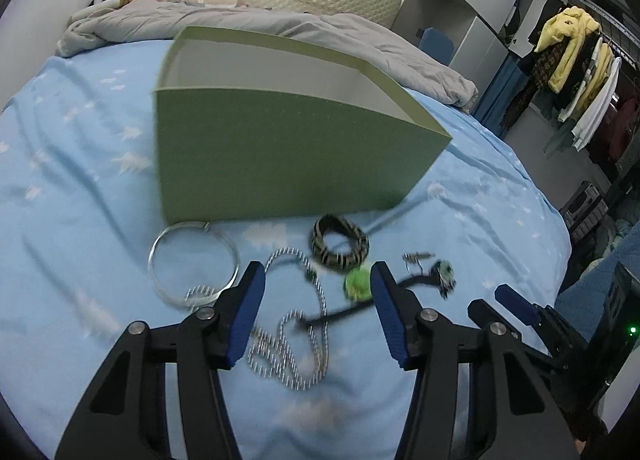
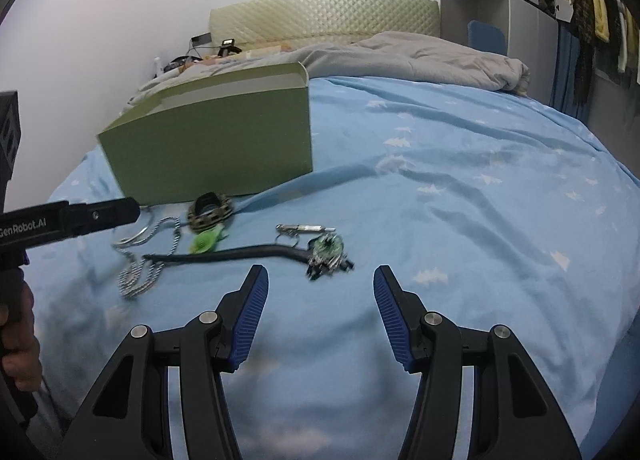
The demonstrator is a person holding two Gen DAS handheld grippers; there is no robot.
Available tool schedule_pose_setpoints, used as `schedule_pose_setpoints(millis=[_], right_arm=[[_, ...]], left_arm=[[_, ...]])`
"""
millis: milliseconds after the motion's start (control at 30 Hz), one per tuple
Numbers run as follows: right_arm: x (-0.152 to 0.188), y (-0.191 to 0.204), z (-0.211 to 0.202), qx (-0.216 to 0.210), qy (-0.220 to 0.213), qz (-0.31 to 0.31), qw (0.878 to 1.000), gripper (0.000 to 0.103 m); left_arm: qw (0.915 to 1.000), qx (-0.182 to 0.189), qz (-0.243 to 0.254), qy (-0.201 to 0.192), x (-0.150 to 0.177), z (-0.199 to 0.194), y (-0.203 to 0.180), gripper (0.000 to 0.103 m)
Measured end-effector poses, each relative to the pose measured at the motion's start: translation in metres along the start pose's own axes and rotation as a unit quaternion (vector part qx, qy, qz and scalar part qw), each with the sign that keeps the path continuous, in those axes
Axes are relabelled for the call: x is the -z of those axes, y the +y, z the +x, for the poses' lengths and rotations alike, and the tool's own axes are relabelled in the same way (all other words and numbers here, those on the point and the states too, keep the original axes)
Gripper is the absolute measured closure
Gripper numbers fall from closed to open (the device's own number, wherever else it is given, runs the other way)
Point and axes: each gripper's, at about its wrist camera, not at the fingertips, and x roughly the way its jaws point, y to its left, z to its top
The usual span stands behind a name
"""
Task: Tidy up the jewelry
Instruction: 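Lower both grippers toward the keychain and black bangle beside the box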
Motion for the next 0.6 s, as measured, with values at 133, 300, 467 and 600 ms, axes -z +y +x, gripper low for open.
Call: schedule_pose_setpoints(millis=[133, 300, 467, 600], right_arm=[[-0.015, 0.001, 0.021, -0.010, 0.004, 0.000, 1.000, 0.050], [-0.029, 0.012, 0.045, -0.011, 0.030, -0.012, 0.999, 0.047], [-0.035, 0.014, 0.065, 0.006, 0.058, -0.006, 0.998, 0.042], [-0.035, 0.014, 0.073, 0.007, 0.085, 0.001, 0.996, 0.042]], left_arm=[[0.9999, -0.008, 0.009, 0.003, -0.009, 0.016, 0.000, 0.051], [0.9995, -0.022, 0.009, 0.021, -0.014, 0.033, 0.002, 0.056], [0.9990, -0.022, 0.012, 0.038, -0.015, 0.047, 0.006, 0.063], [0.9984, -0.022, 0.022, 0.046, -0.015, 0.052, 0.005, 0.066]])
